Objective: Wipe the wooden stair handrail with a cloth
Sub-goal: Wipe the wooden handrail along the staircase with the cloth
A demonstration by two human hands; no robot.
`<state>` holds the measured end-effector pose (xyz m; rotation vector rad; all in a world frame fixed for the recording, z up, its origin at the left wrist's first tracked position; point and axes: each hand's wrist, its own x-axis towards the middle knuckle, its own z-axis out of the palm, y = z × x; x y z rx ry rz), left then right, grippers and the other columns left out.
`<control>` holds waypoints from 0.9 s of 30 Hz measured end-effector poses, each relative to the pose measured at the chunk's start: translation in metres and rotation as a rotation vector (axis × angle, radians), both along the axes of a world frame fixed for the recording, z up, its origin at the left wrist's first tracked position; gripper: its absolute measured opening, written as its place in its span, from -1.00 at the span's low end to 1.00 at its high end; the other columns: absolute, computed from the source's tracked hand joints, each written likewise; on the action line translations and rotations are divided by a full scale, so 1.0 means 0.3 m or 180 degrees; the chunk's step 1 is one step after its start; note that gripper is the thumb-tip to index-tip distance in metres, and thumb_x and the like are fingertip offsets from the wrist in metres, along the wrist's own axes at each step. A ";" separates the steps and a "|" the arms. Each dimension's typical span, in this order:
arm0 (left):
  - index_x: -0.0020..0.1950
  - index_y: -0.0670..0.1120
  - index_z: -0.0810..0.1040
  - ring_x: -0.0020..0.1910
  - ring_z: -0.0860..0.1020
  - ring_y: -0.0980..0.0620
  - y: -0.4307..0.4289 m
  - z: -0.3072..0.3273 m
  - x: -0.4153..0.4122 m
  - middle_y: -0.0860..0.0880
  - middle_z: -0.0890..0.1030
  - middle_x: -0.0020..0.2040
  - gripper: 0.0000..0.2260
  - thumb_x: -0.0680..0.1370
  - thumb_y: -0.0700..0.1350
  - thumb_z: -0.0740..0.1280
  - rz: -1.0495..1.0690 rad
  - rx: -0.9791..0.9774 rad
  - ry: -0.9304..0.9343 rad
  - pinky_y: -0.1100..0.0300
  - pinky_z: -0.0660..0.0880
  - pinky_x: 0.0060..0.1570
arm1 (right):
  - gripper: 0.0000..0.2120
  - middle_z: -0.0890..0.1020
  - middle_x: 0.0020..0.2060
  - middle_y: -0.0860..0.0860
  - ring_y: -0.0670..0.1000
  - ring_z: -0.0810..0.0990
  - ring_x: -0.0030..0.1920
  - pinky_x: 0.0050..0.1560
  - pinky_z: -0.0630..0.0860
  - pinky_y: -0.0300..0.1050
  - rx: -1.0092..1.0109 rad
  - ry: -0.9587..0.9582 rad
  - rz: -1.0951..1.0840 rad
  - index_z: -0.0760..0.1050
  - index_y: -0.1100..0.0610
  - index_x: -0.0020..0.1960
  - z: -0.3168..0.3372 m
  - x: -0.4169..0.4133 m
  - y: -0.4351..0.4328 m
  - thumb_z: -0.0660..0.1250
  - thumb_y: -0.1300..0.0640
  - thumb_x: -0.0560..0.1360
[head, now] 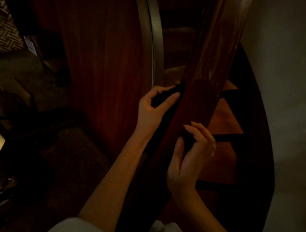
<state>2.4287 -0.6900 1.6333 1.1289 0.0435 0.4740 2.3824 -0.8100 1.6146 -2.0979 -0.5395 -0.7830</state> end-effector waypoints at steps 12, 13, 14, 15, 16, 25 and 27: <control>0.02 -0.02 0.57 -0.02 0.64 0.06 -0.028 0.082 0.018 0.01 0.63 0.02 -0.86 0.49 -0.16 0.43 0.0541 0.0410 -0.0098 0.22 0.58 -0.10 | -0.74 0.42 0.24 0.02 0.04 0.39 0.33 0.21 0.39 0.21 0.0111 0.0153 0.0031 0.47 0.22 0.19 -0.002 0.006 0.001 0.19 0.19 0.54; 0.01 -0.03 0.57 -0.06 0.64 0.11 -0.026 0.087 0.026 0.05 0.63 -0.01 -0.87 0.50 -0.19 0.43 0.0556 0.0373 -0.0097 0.28 0.56 -0.14 | -0.74 0.42 0.24 0.02 0.04 0.39 0.33 0.22 0.39 0.21 0.0116 0.0168 0.0033 0.48 0.23 0.19 -0.003 0.007 0.001 0.19 0.19 0.55; 0.01 -0.04 0.57 -0.08 0.64 0.14 -0.025 0.082 0.018 0.08 0.64 -0.02 -0.87 0.50 -0.20 0.43 0.0557 0.0377 -0.0083 0.32 0.55 -0.16 | -0.74 0.43 0.24 0.01 0.04 0.40 0.33 0.22 0.39 0.22 0.0135 0.0184 0.0053 0.48 0.24 0.19 -0.003 0.006 0.001 0.18 0.19 0.55; 0.00 -0.05 0.57 -0.07 0.63 0.15 -0.025 0.064 -0.003 0.09 0.65 -0.03 -0.87 0.49 -0.19 0.43 0.0536 0.0414 -0.0041 0.33 0.54 -0.15 | -0.74 0.43 0.24 0.02 0.04 0.39 0.33 0.22 0.39 0.23 0.0154 0.0194 0.0082 0.48 0.24 0.19 -0.006 0.007 0.000 0.18 0.19 0.55; 0.00 -0.04 0.57 -0.06 0.64 0.16 -0.027 0.038 -0.039 0.11 0.65 -0.02 -0.86 0.47 -0.16 0.44 0.0501 0.0476 0.0016 0.33 0.55 -0.13 | -0.74 0.44 0.24 0.04 0.03 0.39 0.34 0.22 0.39 0.24 0.0162 0.0189 0.0107 0.47 0.23 0.20 -0.010 0.006 -0.002 0.18 0.18 0.56; 0.01 0.08 0.54 -0.09 0.56 0.11 -0.069 -0.008 -0.131 0.01 0.53 -0.06 -0.79 0.42 -0.02 0.47 0.1109 0.1525 0.0090 0.36 0.50 -0.10 | -0.78 0.43 0.26 -0.05 -0.09 0.34 0.37 0.25 0.37 0.15 0.0472 0.0175 0.0260 0.41 0.07 0.21 -0.035 0.019 -0.012 0.14 0.12 0.59; 0.02 0.04 0.54 -0.09 0.54 0.12 -0.075 0.058 -0.044 -0.03 0.52 -0.05 -0.79 0.45 -0.10 0.49 0.1331 0.1632 -0.0024 0.37 0.49 -0.10 | -0.77 0.41 0.27 -0.10 -0.08 0.36 0.37 0.25 0.38 0.17 0.0555 0.0232 0.0289 0.40 0.04 0.23 -0.033 0.023 -0.010 0.14 0.12 0.58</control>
